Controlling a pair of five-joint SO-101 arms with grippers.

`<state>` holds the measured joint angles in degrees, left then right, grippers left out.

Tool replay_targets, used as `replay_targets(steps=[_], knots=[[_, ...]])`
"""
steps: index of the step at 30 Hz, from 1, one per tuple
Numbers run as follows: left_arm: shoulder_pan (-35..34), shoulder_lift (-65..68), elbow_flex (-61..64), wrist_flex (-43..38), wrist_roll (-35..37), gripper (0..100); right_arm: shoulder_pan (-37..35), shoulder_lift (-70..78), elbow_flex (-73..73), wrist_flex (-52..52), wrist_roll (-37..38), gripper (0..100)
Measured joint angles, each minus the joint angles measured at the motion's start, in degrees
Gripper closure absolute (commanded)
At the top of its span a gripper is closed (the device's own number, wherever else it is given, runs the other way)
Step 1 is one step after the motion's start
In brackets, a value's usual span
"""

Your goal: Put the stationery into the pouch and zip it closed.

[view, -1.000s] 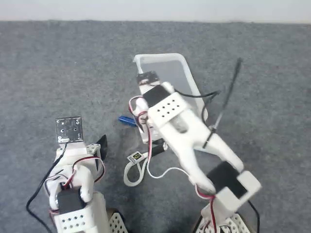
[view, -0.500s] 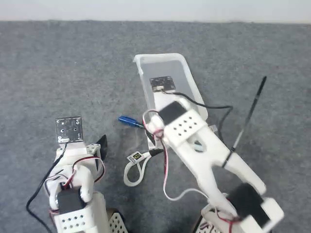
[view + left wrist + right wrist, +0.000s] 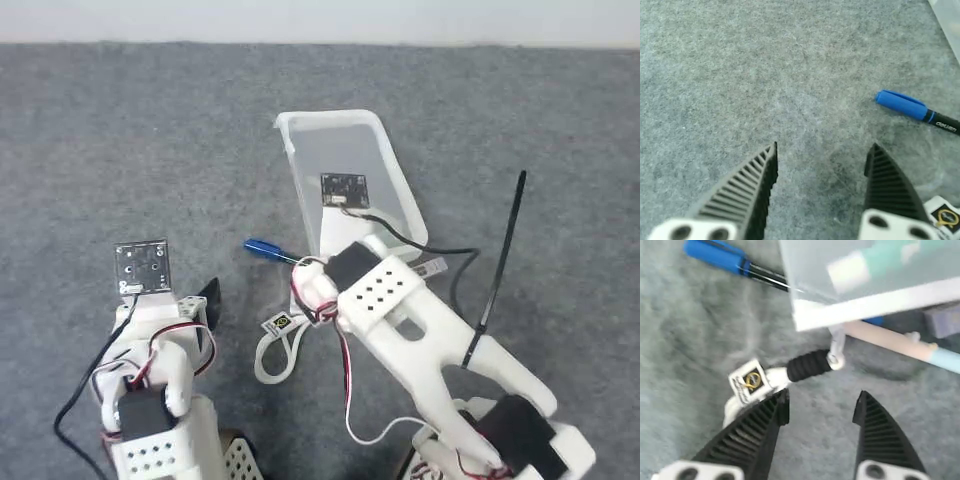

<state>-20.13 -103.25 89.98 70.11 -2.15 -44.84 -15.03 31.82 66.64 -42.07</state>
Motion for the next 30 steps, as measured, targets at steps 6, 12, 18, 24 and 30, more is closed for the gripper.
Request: replay_targets(steps=[6,12,18,24,30], knots=[[0.0,0.0,0.0,0.0,0.0,73,-0.4,4.4,0.1,-4.6,-0.4,77.7],[0.0,0.0,0.0,0.0,0.0,73,-2.2,14.2,-1.5,-7.2,-2.6,77.8],[0.0,0.0,0.0,0.0,0.0,73,-2.3,20.8,-6.9,-5.2,-3.6,77.8],[0.0,0.0,0.0,0.0,0.0,73,-0.6,26.0,-10.9,-4.5,-5.3,77.9],[0.0,0.0,0.0,0.0,0.0,73,-0.1,26.5,-12.7,-1.1,-5.5,86.8]])
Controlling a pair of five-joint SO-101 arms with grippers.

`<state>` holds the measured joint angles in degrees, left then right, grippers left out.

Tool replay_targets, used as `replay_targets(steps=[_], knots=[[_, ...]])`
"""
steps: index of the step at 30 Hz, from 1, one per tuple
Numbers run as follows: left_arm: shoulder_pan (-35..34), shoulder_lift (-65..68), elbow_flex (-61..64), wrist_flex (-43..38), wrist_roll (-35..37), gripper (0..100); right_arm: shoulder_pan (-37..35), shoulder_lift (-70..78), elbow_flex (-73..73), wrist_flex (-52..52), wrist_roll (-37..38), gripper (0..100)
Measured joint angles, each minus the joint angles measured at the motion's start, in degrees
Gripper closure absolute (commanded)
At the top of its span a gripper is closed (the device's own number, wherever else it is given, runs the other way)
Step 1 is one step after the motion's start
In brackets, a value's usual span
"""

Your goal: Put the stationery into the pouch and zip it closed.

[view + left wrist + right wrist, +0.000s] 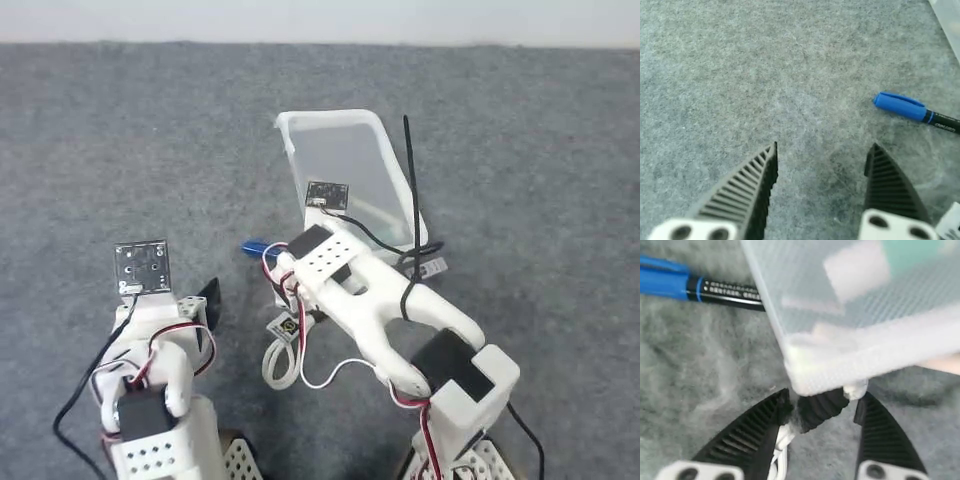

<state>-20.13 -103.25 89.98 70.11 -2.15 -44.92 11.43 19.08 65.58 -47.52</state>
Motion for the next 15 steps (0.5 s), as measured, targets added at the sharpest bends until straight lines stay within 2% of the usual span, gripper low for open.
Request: replay_targets(steps=[6,10,15], knots=[[0.0,0.0,0.0,0.0,0.0,73,0.0,0.0,-0.1,0.9,1.3,99.2],[0.0,0.0,0.0,0.0,0.0,73,1.1,0.0,-0.1,1.3,4.8,99.2],[0.0,0.0,0.0,0.0,0.0,73,1.5,-1.3,-0.1,5.2,12.8,99.2]])
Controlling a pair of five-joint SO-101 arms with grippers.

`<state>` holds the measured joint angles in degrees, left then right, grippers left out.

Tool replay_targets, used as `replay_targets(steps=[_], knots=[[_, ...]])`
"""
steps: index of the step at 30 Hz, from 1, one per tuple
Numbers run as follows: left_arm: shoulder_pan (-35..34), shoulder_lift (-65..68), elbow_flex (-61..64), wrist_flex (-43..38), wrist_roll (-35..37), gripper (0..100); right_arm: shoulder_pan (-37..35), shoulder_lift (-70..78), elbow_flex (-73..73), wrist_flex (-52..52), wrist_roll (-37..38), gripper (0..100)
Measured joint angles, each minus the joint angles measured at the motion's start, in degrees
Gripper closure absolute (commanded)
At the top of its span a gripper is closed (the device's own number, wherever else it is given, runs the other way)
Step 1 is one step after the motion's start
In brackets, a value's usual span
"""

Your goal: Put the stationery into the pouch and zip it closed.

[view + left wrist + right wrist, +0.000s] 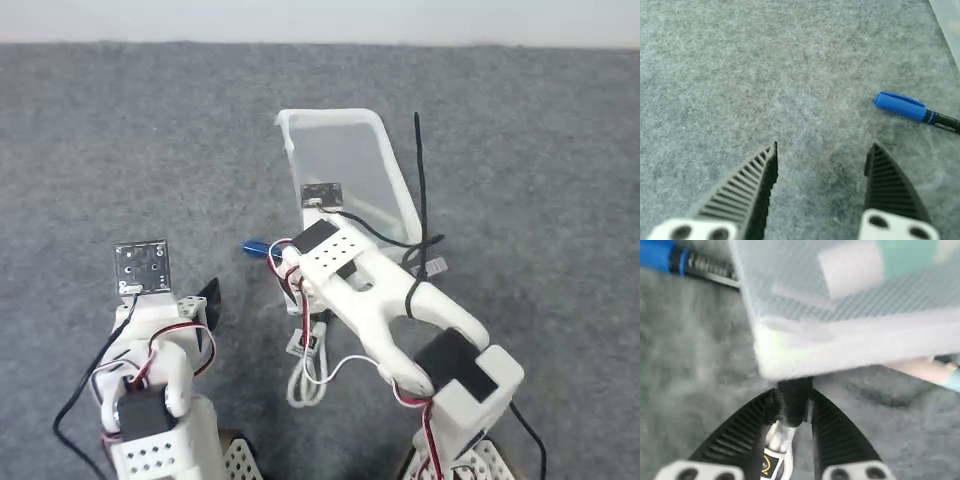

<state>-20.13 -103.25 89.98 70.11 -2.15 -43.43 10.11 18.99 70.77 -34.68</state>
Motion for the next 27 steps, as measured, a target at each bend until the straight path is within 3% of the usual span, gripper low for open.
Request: replay_targets(steps=[11,15,27], knots=[[-0.2,0.0,0.0,0.0,0.0,73,1.7,-8.7,0.0,5.7,20.7,99.2],[-0.3,0.0,0.0,0.0,0.4,67,4.9,-10.1,0.0,6.0,27.5,99.2],[2.0,0.0,-5.3,-3.2,3.4,63,7.9,-30.7,9.1,-0.2,33.2,99.2]])
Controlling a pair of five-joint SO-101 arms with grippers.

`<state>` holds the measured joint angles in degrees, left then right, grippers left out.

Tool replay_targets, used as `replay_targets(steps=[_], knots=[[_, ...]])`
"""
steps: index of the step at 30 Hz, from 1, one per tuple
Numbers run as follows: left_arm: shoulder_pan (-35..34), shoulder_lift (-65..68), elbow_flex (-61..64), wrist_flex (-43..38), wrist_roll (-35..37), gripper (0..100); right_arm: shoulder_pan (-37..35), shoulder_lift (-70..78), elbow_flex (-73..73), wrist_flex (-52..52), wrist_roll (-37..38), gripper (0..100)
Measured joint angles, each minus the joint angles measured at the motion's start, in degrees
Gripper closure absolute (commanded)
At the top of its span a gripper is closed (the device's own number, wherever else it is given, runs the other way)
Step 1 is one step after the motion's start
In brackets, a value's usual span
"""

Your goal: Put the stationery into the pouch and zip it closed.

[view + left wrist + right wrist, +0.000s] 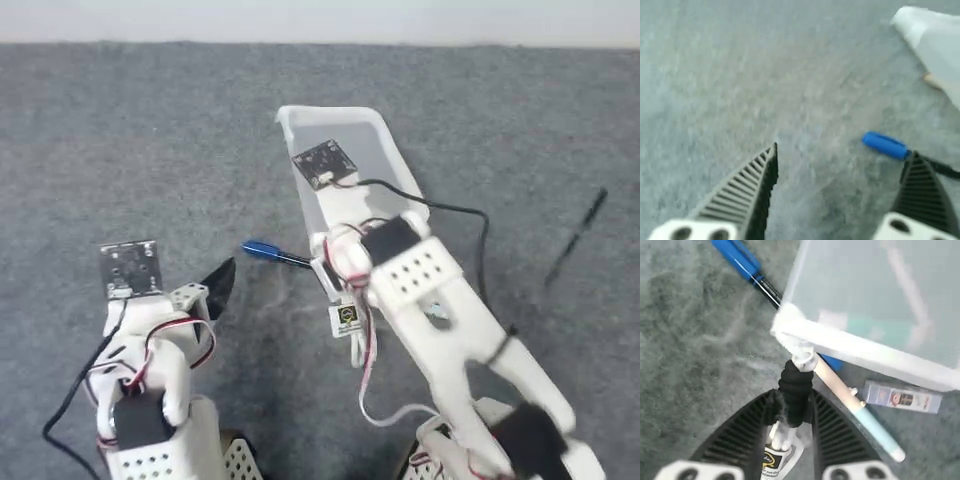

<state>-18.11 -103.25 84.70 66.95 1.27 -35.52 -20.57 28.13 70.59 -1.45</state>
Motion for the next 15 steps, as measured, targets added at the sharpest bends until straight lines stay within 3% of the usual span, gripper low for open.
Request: replay_targets(steps=[8,15], knots=[[11.5,0.0,-1.1,-0.8,4.1,64,0.1,-16.4,6.3,-1.9,1.6,99.2],[19.7,0.0,-1.1,-5.9,9.6,64,0.1,-22.0,8.1,-2.1,1.6,99.2]])
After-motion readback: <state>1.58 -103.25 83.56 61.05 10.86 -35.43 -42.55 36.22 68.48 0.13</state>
